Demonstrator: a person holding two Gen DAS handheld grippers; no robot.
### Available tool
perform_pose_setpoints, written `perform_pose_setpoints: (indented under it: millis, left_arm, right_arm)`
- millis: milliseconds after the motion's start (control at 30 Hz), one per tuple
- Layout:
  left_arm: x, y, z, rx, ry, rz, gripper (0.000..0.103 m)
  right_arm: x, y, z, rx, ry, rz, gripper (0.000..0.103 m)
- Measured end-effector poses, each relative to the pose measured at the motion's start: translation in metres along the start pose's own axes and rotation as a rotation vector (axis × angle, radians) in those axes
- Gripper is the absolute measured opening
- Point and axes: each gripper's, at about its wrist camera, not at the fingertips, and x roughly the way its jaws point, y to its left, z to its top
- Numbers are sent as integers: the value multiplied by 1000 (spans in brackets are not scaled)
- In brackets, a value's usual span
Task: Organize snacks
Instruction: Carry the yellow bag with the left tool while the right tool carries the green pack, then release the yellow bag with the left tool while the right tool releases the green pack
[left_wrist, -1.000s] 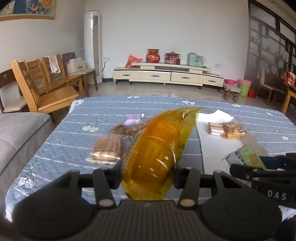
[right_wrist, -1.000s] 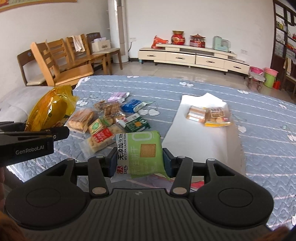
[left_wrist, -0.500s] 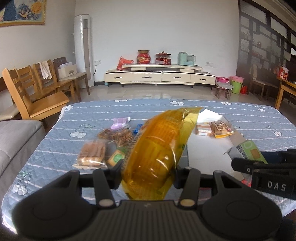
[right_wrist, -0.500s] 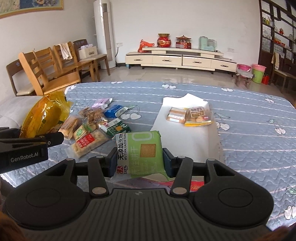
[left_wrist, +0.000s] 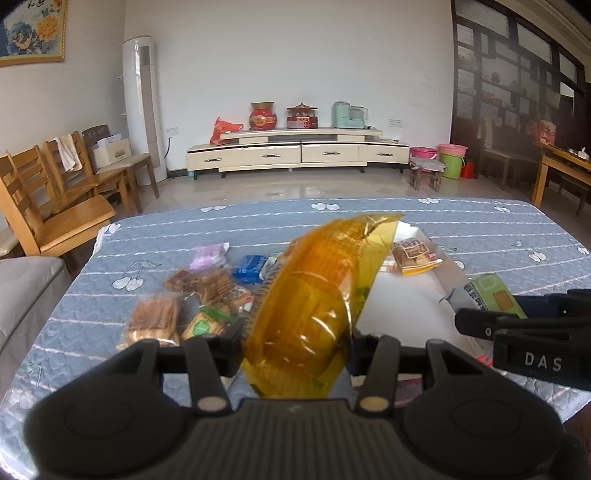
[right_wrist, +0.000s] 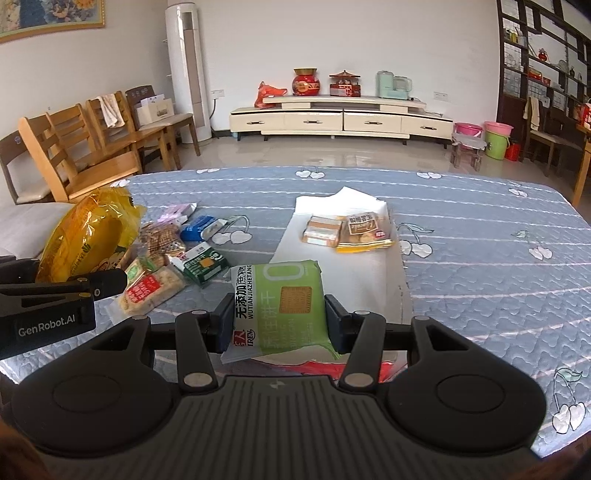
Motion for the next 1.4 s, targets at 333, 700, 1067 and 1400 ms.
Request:
perform_pose_setpoints:
  millis: [333, 700, 1067, 1400]
  left_arm:
    - [8, -14, 10, 35, -7, -26, 50]
    - [21, -30, 16, 66, -6, -51, 50]
    - [32, -43, 18, 87, 1, -73, 50]
    - [45, -50, 22, 101, 9, -84, 50]
  right_arm:
    - [-2, -1, 0, 24, -4, -27, 61]
    - [-2, -1, -4, 57, 4, -47, 61]
    - [4, -3, 2, 80, 4, -64, 61]
    - [12, -1, 5, 85, 6, -72, 61]
